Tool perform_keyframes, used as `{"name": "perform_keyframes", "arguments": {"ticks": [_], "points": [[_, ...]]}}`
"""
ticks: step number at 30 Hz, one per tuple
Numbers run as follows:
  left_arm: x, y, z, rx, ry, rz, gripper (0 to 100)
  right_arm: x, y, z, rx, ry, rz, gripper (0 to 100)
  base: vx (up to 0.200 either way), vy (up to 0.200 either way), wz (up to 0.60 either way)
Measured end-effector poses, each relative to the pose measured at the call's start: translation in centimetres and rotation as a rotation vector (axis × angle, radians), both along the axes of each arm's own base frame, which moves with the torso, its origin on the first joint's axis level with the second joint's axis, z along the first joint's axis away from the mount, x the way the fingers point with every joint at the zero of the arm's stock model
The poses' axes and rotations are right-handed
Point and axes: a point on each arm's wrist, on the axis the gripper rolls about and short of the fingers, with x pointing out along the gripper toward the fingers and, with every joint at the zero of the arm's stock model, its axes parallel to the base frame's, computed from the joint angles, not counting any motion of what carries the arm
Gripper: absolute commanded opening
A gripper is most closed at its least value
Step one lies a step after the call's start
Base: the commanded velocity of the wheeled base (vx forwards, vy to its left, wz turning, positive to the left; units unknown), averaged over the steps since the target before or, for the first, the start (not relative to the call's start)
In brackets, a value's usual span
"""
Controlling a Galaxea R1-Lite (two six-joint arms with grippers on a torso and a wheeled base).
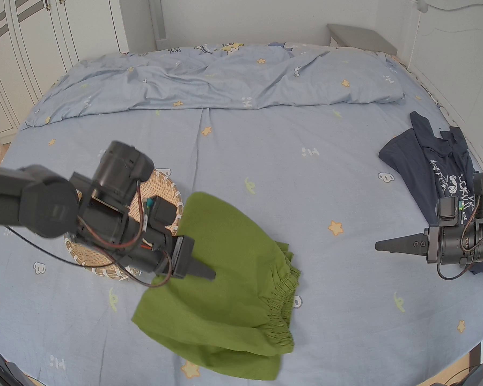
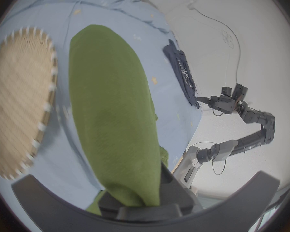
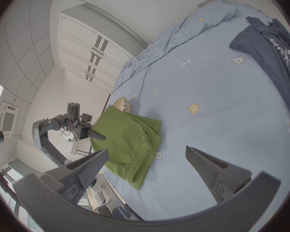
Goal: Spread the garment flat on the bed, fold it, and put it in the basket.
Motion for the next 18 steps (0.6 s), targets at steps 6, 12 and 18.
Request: {"name": "perform_keyframes", "arguments": {"ticks": [6,12,18], "points": [[0.7,1.0,4.6,0.050,-0.153,-0.098,0,-0.1,0.0,-0.2,-0.009,-0.004,0.007,100,0.000,0.000,0.00],[1.1,1.8,6.5,0.111,-0.280,-0.080,0,-0.1,0.1,-0.3,-0.012,-0.002,0.013,100,0.000,0.000,0.00],[0.6,2.2,7.6,0.105,-0.319,-0.070,0,-0.2,0.3,-0.4,-0.012,-0.001,0.021,100,0.000,0.000,0.00]]}}
